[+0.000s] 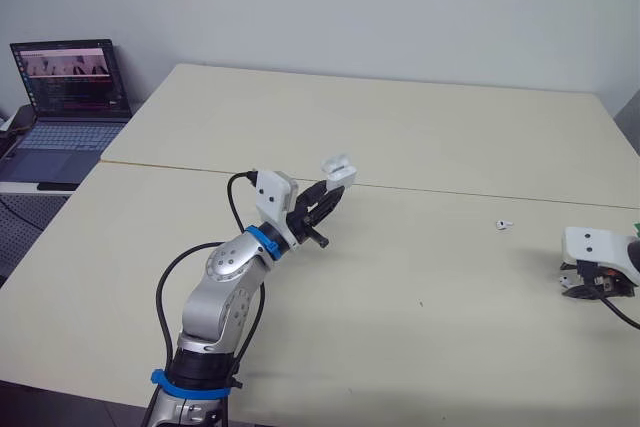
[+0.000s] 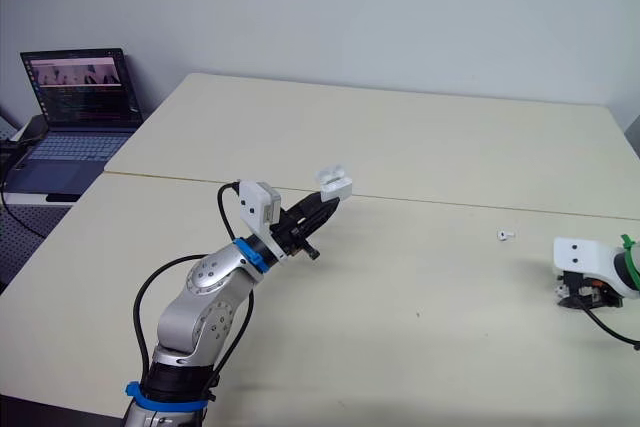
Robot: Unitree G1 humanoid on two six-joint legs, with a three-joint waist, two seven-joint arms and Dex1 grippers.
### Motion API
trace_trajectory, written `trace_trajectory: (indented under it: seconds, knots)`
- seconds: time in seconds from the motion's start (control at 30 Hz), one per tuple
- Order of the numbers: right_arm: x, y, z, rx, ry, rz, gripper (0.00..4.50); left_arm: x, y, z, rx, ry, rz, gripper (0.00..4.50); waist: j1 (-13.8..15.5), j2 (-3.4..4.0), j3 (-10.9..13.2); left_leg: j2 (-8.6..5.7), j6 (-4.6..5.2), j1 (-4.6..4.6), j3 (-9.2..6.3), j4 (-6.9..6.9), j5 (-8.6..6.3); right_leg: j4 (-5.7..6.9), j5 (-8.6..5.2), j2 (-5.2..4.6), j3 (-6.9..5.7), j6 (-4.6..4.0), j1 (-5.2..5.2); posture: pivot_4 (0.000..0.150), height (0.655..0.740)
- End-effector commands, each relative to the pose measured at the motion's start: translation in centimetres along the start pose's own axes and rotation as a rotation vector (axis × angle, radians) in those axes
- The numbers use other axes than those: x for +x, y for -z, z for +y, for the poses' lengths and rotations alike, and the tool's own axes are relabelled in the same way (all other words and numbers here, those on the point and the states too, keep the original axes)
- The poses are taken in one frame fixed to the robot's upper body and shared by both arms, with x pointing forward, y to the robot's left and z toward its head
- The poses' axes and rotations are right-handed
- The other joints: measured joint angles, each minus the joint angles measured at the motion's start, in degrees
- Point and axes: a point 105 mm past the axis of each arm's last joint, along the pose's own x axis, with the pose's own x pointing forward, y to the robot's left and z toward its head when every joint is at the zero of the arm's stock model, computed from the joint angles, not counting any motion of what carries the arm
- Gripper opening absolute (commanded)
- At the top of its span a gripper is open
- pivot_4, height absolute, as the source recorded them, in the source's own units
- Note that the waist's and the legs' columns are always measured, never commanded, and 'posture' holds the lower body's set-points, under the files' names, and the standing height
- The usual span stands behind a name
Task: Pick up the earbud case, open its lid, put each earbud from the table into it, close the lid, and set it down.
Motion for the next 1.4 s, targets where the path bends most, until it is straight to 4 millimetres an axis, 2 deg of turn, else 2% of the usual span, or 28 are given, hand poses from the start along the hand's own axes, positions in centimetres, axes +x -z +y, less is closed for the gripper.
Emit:
trace_trajectory:
  seconds: [0.03, 0.13, 0.33, 0.53, 0.8, 1.4]
  knots:
    - [-0.6, 0.6, -0.2, 0.064, 0.013, 0.015, 2.40, 0.0, -1.4, -0.5, 0.025, 0.016, -0.051, 0.75, 0.02, 0.00, 0.00, 0.00, 0.00, 0.00, 0.00, 0.00, 0.00, 0.00, 0.00, 0.00, 0.00, 0.00, 0.00, 0.150, 0.7400]
    - [-0.5, 0.6, -0.2, 0.143, 0.014, 0.002, 2.40, 0.1, -1.4, -0.5, 0.026, 0.016, -0.050, 0.75, 0.06, 0.00, 0.00, 0.00, 0.00, 0.00, 0.00, 0.00, 0.00, 0.00, 0.00, -0.01, 0.00, 0.00, 0.00, 0.150, 0.7400]
    - [-0.4, -1.0, -0.1, 0.302, 0.003, -0.076, 2.40, 0.2, -1.4, -0.4, 0.028, 0.017, -0.049, 0.75, 0.00, 0.00, 0.00, 0.03, 0.00, 0.02, 0.00, 0.00, 0.00, 0.00, 0.00, 0.02, 0.00, 0.00, 0.00, 0.150, 0.7400]
    - [-0.5, -1.9, -0.2, 0.343, 0.006, -0.098, 2.40, 0.2, -1.4, -0.3, 0.029, 0.018, -0.048, 0.75, 0.00, 0.00, 0.00, 0.02, 0.00, 0.02, 0.00, -0.01, 0.00, 0.00, 0.00, 0.04, 0.00, 0.00, 0.00, 0.150, 0.7400]
    - [-0.5, -0.3, -0.3, 0.306, 0.036, -0.036, 2.40, 0.0, -1.2, -0.3, 0.029, 0.015, -0.042, 0.75, 0.00, 0.00, 0.00, 0.00, 0.01, 0.01, 0.01, -0.01, 0.00, -0.01, 0.00, 0.02, 0.01, 0.00, 0.00, 0.150, 0.7400]
    - [-0.8, 0.9, -0.1, 0.330, 0.034, -0.010, 2.40, -0.1, -1.1, -0.2, 0.030, 0.016, -0.035, 0.75, 0.06, 0.00, 0.00, -0.01, 0.01, 0.01, 0.01, 0.01, 0.00, -0.02, 0.03, 0.02, 0.01, 0.05, 0.01, 0.150, 0.7400]
